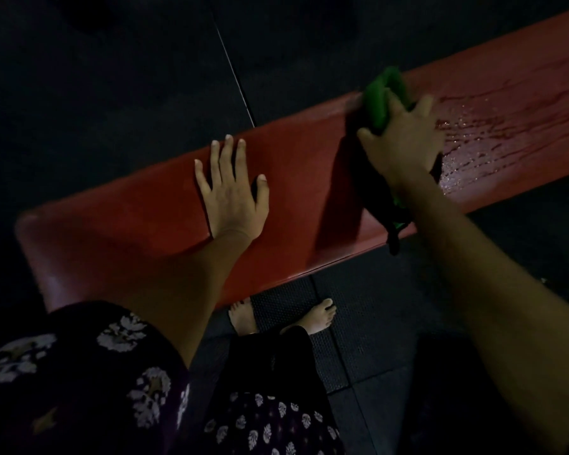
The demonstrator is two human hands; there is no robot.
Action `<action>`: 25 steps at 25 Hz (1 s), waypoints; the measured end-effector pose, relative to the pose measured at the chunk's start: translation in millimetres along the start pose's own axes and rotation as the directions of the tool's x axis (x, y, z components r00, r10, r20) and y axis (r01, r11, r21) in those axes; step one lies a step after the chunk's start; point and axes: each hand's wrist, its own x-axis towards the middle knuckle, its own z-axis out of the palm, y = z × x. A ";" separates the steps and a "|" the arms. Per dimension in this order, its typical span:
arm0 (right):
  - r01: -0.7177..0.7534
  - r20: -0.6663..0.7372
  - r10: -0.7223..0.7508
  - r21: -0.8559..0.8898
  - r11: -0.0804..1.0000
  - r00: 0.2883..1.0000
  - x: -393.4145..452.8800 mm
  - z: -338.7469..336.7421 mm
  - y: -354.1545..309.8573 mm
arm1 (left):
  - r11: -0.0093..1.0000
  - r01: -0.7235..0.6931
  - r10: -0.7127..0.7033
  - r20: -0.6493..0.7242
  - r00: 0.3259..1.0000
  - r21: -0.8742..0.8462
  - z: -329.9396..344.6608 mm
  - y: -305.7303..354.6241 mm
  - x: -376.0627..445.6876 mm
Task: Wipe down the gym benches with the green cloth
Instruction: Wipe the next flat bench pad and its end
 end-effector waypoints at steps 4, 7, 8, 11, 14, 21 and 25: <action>0.362 0.098 -0.357 -0.044 0.931 0.929 -79.1 20.7 -27.2 | 1.000 0.013 -0.013 -0.008 1.000 -0.027 -4.0 -0.1 -2.7; 0.483 0.101 -0.475 -0.088 0.871 0.874 -91.5 21.8 8.3 | 0.999 0.011 -0.012 -0.024 1.000 -0.050 -6.8 -7.0 -1.2; 0.408 0.074 -0.403 -0.077 0.910 0.912 -79.0 18.6 28.1 | 0.998 0.017 -0.018 -0.021 1.000 -0.062 -7.7 -7.5 0.6; 0.066 0.020 -0.067 0.040 0.997 0.998 -44.9 8.8 74.5 | 0.990 0.056 -0.060 -0.026 0.998 -0.127 -13.2 -0.5 2.6; 0.085 -0.006 -0.085 0.030 0.996 0.996 -67.3 18.8 63.2 | 0.971 0.004 -0.022 -0.071 0.997 -0.240 -17.6 25.4 -1.2; 0.181 -0.044 -0.180 0.015 0.983 0.983 -63.3 16.1 122.7 | 0.948 -0.163 0.166 -0.013 0.986 -0.273 6.9 122.1 22.4; -0.174 -0.053 0.183 0.142 0.975 0.982 -37.4 6.7 141.1 | 0.983 -0.155 0.154 -0.012 0.988 -0.099 26.3 131.4 17.7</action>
